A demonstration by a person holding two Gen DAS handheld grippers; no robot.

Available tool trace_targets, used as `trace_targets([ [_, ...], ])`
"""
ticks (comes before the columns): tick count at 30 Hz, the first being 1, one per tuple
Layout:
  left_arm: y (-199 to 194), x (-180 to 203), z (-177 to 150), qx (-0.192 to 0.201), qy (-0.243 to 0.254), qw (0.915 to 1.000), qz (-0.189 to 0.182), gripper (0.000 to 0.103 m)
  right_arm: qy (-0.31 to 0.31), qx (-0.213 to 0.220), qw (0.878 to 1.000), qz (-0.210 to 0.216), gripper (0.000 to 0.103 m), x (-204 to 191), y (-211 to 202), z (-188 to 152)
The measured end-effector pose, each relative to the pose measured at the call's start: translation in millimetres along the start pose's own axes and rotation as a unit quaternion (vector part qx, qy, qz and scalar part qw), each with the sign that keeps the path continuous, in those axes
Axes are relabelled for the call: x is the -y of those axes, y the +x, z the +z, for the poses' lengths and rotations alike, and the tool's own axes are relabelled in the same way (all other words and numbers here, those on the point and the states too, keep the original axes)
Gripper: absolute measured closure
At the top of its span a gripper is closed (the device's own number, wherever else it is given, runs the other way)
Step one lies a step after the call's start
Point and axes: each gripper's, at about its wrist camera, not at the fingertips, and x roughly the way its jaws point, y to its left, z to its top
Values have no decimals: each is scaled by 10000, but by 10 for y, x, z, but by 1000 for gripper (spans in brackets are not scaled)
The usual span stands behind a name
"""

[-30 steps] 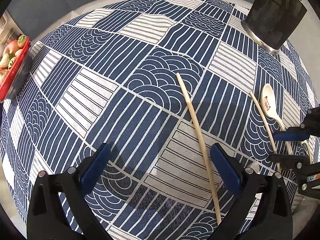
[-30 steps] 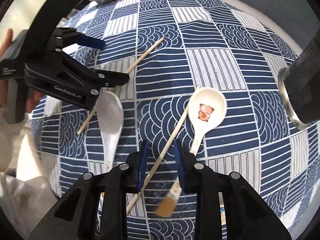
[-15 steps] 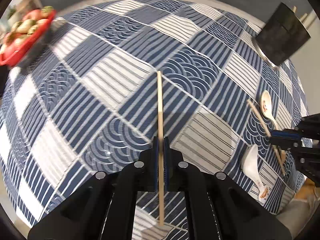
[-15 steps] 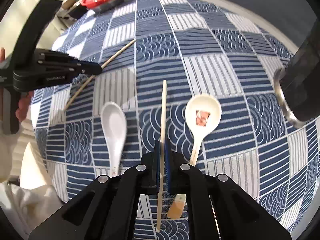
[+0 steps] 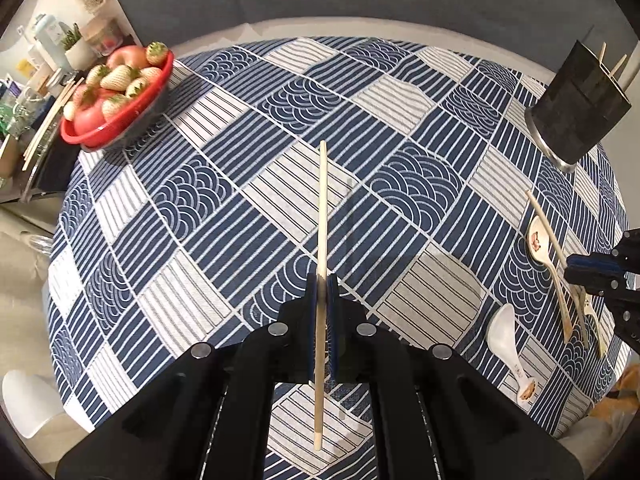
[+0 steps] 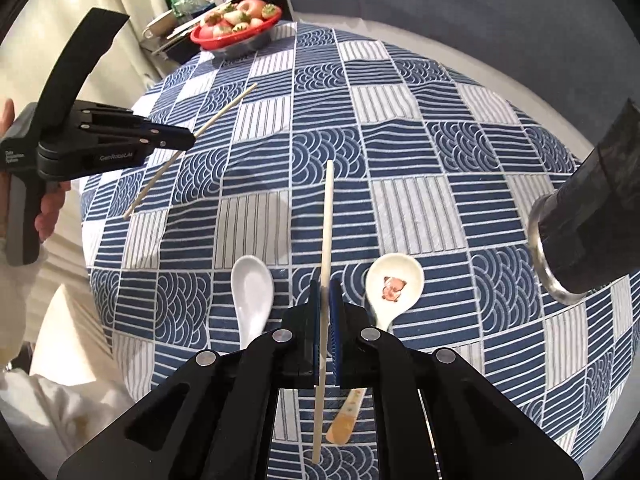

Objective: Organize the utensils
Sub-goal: 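Lift both held chopsticks off the table with both tools, then carry both chopsticks up over the black cup with both tools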

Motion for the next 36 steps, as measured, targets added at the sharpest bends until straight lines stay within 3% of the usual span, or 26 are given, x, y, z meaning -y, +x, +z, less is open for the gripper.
trace_targets([
  [14,-365,99,210,388,-110,9988,289,98,-236,586,9975,-309,99,239,-482,165],
  [19,-426,265,256,493,63,9982,324,98,-186,911,9942,-544,99,332,-742,182],
  [31,-667,620,675,959,571,9937,-54,98,314,1794,9765,-1148,99,643,-1609,332],
  [36,-793,768,920,1201,746,9898,-195,98,399,2244,9612,-1552,99,799,-1922,392],
])
